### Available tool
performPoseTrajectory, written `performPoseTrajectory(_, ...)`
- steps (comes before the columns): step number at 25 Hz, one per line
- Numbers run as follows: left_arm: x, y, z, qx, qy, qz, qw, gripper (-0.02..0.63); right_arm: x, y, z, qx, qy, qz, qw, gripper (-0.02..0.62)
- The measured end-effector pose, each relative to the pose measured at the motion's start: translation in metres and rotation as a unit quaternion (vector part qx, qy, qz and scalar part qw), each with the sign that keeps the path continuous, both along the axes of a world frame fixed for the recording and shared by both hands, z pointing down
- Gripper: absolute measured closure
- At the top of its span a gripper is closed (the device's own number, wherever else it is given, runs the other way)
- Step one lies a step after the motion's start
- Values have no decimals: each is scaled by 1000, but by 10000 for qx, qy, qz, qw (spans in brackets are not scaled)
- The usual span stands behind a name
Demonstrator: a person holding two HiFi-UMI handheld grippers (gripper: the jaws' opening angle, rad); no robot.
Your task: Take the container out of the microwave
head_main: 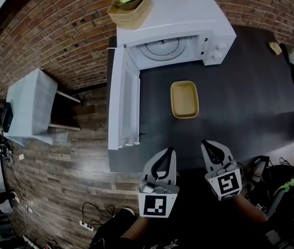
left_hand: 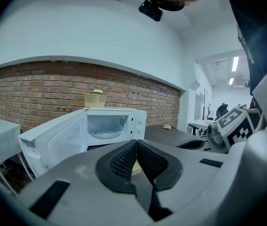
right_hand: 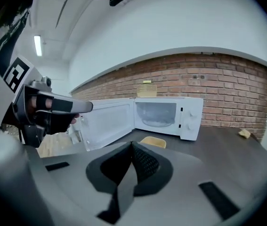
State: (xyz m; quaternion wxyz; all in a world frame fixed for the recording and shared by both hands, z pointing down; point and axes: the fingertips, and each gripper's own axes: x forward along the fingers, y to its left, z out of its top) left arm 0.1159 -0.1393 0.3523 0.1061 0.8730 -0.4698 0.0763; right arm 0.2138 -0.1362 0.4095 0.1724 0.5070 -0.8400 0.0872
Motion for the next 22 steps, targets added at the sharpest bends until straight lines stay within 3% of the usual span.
performPoseTrajectory(4, -3, 18, -6, 36, 25, 123, 9999, 597, -9, 25, -15, 218, 176, 11, 9996, 532)
performPoseTrajectory(9, -7, 44, -8, 187, 63, 190, 9996, 597, -17, 56, -14, 68, -111, 152, 9998, 532)
performPoseTrajectory(22, -33, 101, -12, 338, 188, 80, 9992, 597, -54, 106, -19, 331, 96, -98, 9994, 532)
